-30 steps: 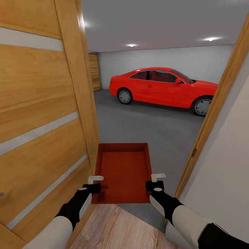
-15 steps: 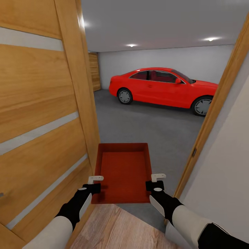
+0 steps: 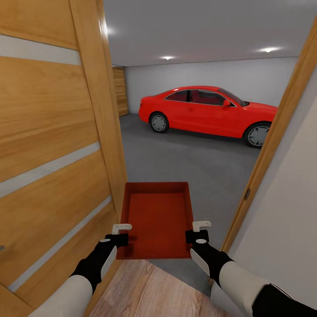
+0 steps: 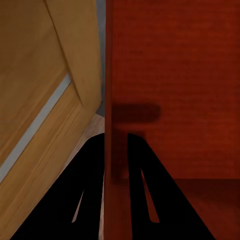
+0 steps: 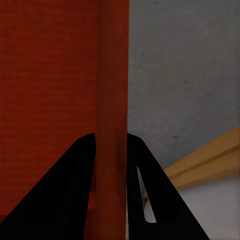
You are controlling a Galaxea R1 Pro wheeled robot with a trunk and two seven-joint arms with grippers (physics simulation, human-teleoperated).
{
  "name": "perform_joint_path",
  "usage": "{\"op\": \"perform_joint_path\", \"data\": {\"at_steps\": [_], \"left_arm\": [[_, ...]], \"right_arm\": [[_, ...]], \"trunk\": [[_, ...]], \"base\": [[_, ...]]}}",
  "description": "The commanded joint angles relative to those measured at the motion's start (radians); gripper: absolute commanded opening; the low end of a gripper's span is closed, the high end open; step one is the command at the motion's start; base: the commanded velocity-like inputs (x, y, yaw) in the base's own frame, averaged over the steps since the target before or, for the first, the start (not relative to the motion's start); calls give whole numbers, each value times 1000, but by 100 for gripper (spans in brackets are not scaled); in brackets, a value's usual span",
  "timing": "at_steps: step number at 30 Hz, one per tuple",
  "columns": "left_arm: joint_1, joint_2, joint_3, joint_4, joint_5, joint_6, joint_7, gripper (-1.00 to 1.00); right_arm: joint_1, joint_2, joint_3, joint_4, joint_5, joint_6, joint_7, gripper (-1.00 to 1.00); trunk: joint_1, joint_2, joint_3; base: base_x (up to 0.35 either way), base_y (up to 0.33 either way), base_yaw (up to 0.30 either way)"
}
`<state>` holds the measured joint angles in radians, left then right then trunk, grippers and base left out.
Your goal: Move the two storage containers from the living room to the garage. In the garage, place one container on the floor and stack the other container on top of it (either order is fine).
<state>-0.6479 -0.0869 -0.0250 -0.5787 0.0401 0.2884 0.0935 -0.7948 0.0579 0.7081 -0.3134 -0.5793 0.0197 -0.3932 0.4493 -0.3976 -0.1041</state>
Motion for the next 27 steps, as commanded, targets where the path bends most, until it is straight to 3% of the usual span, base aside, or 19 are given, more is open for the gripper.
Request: {"op": "perform_joint_path", "data": {"at_steps": [1, 16, 27], "left_arm": [[-1, 1, -9, -4, -4, -5, 12, -100], [-1, 1, -9, -3, -2, -5, 12, -100], [-1, 1, -10, -3, -3, -6, 12, -100]], "right_arm": [[-1, -1, 16, 27, -27, 47, -10, -100], [-1, -1, 17, 27, -27, 47, -10, -100], [-1, 0, 17, 27, -27, 48, -10, -100]], "trunk": [[1, -2, -2], [1, -2, -2], [1, -2, -2]], "base": [[0, 0, 0], [6, 0, 0], [132, 0, -59]]}}
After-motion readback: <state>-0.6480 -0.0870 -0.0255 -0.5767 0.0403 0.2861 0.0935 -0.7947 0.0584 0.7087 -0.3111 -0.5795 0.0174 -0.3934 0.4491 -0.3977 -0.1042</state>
